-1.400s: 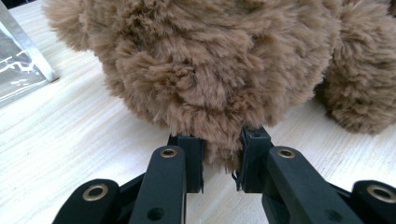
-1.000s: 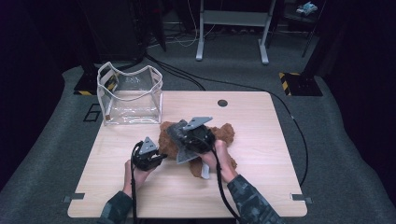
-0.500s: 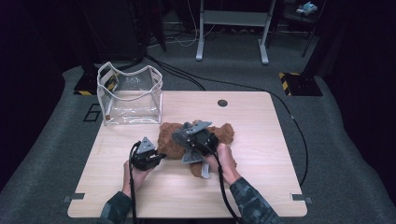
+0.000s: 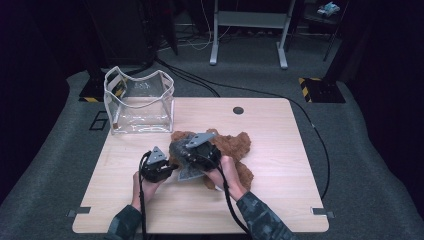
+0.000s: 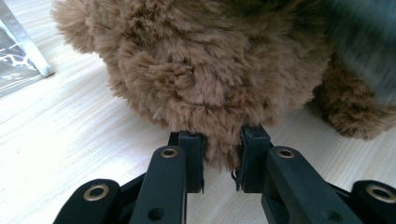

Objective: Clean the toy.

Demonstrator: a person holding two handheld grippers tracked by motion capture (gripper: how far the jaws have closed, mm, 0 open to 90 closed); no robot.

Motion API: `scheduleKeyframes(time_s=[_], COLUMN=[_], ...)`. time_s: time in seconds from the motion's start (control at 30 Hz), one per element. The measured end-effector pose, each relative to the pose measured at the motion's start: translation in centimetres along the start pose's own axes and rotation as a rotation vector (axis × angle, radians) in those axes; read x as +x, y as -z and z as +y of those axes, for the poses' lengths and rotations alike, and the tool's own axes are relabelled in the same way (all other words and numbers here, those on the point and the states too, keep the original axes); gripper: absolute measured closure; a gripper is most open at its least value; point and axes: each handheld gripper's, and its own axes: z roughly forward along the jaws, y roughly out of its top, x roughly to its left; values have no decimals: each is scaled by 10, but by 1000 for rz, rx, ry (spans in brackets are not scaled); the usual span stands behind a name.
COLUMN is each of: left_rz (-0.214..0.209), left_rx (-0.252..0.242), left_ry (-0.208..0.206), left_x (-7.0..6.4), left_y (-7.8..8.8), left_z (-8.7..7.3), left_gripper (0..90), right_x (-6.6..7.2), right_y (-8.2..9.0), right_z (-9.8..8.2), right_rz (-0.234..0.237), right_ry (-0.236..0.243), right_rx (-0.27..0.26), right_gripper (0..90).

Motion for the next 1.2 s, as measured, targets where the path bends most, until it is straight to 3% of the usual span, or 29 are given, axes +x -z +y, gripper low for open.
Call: scheduleKeyframes(time_s=[0.13,0.17,0.4,0.53,0.73,0.83,0.97,1.07,1.2], left_rz=[-5,-9,-5,-7,-2,2,4,4,6], left_rx=[1,0,-10,-7,-6,-5,-3,-5,-5], left_ry=[10,17,23,17,17,12,18,20,18], left_x=[1,2,2,1,0,0,2,3,4], left_y=[0,0,-1,-1,0,0,0,-1,-1], left_z=[-1,-2,-3,-2,-2,-1,-2,-3,-3], left_gripper=[757,756,757,757,758,758,758,757,757], right_x=[1,0,-28,-40,-28,-18,-12,-8,-4], right_y=[-16,-16,6,19,20,8,-3,-1,4], right_z=[-5,-7,-29,-44,-42,-43,-57,-68,-83], right_rz=[-20,-23,-100,-105,-107,-104,-85,-67,-41], right_ry=[22,5,-77,-130,-101,-55,-64,-87,-81], right_rx=[61,70,86,77,64,102,151,166,213], right_gripper=[806,807,810,810,808,808,810,810,810])
